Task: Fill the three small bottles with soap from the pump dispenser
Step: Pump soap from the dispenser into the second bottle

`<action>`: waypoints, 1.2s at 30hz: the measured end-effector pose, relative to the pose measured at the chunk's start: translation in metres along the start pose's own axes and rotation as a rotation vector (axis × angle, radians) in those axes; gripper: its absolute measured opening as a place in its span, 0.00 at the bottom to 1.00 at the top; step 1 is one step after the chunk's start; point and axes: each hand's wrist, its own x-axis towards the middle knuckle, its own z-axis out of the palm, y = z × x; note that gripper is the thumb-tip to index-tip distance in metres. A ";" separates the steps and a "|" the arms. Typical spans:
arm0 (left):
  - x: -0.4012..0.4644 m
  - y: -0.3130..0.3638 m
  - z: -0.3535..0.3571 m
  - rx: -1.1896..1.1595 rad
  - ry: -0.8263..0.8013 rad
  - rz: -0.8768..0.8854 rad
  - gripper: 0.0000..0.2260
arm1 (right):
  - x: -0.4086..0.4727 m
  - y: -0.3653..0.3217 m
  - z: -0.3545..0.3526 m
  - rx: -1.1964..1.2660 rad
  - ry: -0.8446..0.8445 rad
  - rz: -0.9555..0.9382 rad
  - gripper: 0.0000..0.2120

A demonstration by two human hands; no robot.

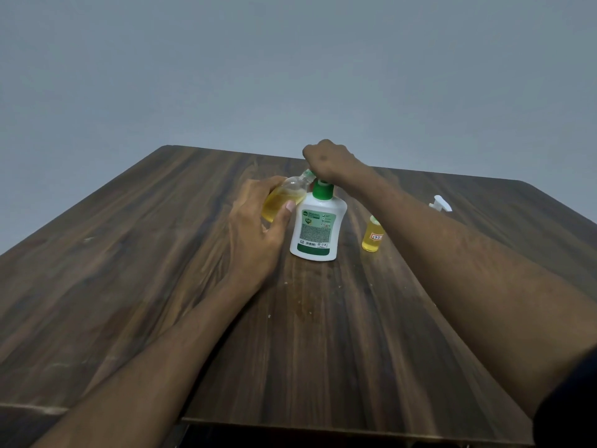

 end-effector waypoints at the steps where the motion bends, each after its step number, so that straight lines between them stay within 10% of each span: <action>1: 0.000 0.000 0.000 0.003 0.001 0.001 0.12 | 0.001 0.000 0.000 -0.010 0.002 -0.003 0.09; 36: 0.000 -0.002 0.002 0.017 0.014 0.029 0.11 | 0.007 -0.001 0.002 0.049 0.041 -0.017 0.10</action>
